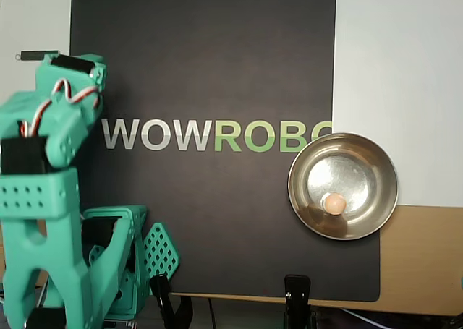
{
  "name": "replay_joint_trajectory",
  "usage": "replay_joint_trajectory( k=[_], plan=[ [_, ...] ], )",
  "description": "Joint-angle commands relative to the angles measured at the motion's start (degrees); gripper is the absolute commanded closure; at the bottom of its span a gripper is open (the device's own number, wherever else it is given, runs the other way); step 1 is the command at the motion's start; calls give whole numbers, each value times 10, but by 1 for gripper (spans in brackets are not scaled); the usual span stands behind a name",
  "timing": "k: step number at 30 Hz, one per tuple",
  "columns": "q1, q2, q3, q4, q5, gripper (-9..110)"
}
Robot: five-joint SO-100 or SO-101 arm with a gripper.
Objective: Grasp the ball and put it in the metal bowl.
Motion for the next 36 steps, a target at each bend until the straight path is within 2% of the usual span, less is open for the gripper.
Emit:
replay_joint_trajectory(
  k=[1, 4, 14, 24, 36],
  plan=[
    [1, 91, 68, -50, -4, 101],
    [1, 167, 137, -88, -5, 101],
    [2, 418, 367, -176, -110, 101],
    [4, 617, 515, -182, -147, 101],
    [17, 619, 562, -176, -148, 101]
  ],
)
